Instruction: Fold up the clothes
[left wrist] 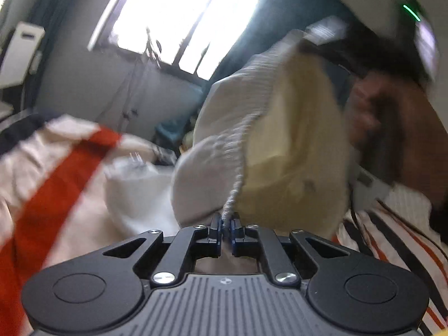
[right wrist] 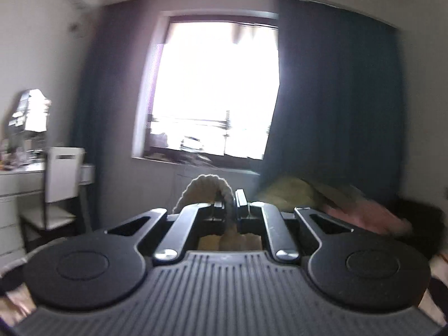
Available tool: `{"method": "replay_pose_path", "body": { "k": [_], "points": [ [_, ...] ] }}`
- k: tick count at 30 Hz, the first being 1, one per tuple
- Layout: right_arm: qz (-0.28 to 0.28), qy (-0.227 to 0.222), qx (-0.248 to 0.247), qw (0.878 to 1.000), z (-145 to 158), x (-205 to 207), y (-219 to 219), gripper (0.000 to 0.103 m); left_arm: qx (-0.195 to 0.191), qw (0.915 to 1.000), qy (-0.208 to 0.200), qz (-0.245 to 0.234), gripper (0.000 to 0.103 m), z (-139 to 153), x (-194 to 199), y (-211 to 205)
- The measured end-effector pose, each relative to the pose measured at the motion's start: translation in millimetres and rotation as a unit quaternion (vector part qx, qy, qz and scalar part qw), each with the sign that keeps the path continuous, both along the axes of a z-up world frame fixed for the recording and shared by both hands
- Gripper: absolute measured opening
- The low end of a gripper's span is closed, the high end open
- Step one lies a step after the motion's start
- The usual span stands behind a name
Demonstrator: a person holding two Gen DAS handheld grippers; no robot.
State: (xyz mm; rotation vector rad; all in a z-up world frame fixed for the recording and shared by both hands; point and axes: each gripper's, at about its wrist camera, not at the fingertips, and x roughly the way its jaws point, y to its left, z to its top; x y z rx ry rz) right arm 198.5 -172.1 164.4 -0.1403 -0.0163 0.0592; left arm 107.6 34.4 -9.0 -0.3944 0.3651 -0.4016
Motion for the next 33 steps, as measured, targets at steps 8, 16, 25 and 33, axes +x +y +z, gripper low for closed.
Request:
{"method": "replay_pose_path", "body": {
  "k": [8,16,25,33],
  "points": [
    [0.136,0.015,-0.136,0.981,-45,138,249,0.010,-0.112,0.9739,-0.003,0.197,0.006,-30,43,146],
    [0.237,0.091,-0.226,0.940,-163,213,402,0.011,-0.145,0.9368,0.057,0.313,0.006,-97,75,234],
    [0.294,0.152,-0.123,0.936,-153,217,389,0.078,-0.180,0.9285,0.096,0.310,0.015,-105,60,256],
    [0.238,0.088,-0.051,0.966,-63,129,295,0.078,-0.217,0.9133,0.120,0.323,0.084,-81,20,263]
  ]
}}
